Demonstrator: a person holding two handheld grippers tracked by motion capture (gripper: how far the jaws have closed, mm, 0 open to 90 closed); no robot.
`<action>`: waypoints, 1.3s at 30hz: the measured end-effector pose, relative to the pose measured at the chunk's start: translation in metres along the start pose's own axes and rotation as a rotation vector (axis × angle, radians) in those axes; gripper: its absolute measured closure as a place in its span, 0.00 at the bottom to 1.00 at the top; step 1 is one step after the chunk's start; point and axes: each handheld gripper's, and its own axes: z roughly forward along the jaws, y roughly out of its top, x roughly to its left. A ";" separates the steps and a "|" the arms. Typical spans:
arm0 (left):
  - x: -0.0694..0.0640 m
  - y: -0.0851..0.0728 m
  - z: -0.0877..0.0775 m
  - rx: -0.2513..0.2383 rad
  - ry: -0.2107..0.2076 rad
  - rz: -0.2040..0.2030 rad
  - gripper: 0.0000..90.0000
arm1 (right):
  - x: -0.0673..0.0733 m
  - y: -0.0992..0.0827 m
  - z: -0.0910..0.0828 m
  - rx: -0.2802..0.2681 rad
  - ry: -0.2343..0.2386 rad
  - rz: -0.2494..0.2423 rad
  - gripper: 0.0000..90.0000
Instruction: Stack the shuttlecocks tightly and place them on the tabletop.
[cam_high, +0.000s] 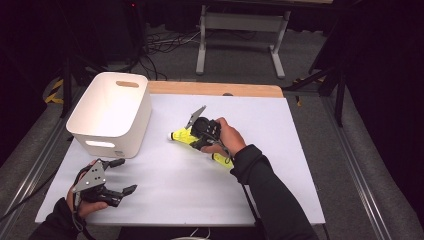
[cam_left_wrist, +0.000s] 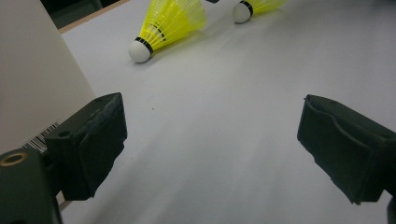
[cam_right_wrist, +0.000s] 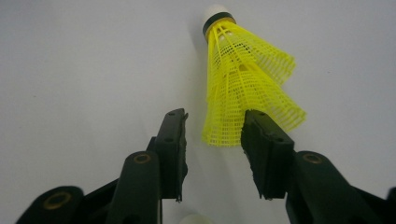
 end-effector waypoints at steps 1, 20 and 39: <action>0.000 0.000 0.000 0.000 -0.001 0.000 0.10 | 0.000 0.000 -0.001 0.000 -0.005 -0.003 0.62; 0.000 0.000 0.001 0.002 0.006 0.000 0.10 | 0.014 -0.026 -0.042 -0.155 -0.088 -0.009 0.46; 0.000 -0.001 0.002 0.012 0.010 0.008 0.10 | 0.036 -0.086 -0.079 -0.310 -0.213 0.088 0.31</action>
